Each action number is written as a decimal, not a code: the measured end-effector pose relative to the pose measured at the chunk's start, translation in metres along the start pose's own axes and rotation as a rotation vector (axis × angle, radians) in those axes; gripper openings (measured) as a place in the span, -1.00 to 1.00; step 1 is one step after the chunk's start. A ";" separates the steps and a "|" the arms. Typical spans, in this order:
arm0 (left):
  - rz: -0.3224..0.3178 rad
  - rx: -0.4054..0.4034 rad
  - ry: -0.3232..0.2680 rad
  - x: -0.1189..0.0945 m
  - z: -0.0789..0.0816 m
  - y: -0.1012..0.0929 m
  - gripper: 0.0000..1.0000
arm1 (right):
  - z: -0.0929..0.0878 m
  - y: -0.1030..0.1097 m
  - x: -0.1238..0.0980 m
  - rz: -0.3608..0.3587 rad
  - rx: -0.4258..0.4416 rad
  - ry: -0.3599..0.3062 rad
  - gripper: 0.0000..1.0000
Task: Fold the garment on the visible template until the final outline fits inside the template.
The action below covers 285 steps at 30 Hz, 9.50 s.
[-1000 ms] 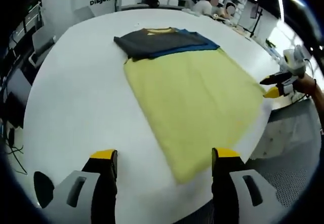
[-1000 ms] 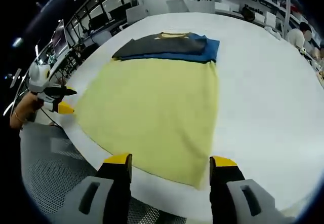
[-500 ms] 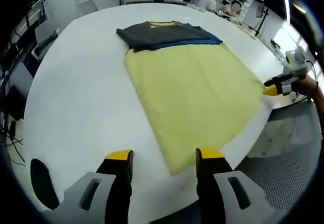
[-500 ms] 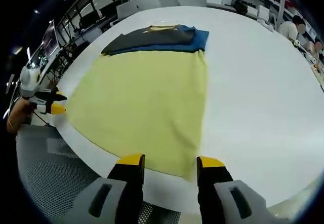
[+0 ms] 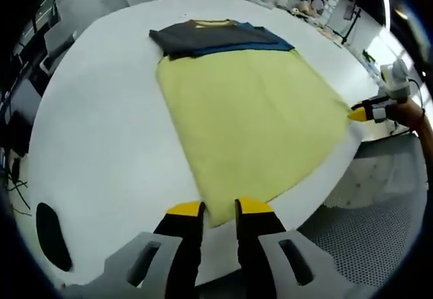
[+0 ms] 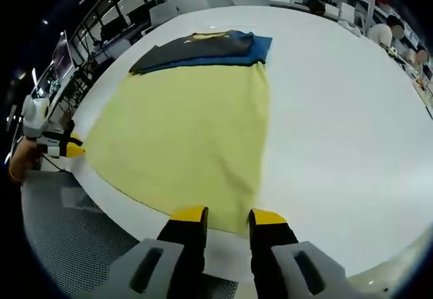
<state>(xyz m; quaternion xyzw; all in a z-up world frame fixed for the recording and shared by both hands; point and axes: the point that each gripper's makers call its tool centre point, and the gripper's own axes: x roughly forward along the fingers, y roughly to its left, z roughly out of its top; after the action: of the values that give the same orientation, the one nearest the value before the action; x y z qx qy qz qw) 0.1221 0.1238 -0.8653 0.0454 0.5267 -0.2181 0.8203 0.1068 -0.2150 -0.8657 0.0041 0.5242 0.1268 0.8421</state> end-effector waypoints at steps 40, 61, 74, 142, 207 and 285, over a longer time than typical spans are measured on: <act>-0.026 0.098 0.133 -0.006 -0.022 -0.011 -0.97 | -0.028 -0.002 -0.013 0.007 -0.129 0.183 -1.00; -0.058 0.100 0.179 -0.011 -0.036 -0.020 -0.97 | -0.044 0.002 -0.023 0.023 -0.134 0.243 -1.00; -0.060 0.102 0.187 -0.013 -0.039 -0.022 -0.97 | -0.047 0.005 -0.026 0.040 -0.106 0.252 -1.00; 0.014 -0.091 -0.416 -0.059 0.214 0.045 -0.98 | 0.204 -0.022 -0.065 0.179 0.196 -0.305 -1.00; 0.040 -0.245 -0.305 0.107 0.302 0.134 -0.98 | 0.298 -0.086 0.101 0.008 0.234 -0.243 -1.00; 0.125 0.556 -0.335 0.107 0.303 0.117 -0.95 | 0.308 -0.077 0.117 -0.060 -0.670 -0.341 -1.00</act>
<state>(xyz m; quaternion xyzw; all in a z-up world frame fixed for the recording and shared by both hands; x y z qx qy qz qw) 0.4629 0.1041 -0.8448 0.2633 0.3008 -0.3072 0.8636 0.4445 -0.2251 -0.8408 -0.2660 0.3057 0.2639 0.8753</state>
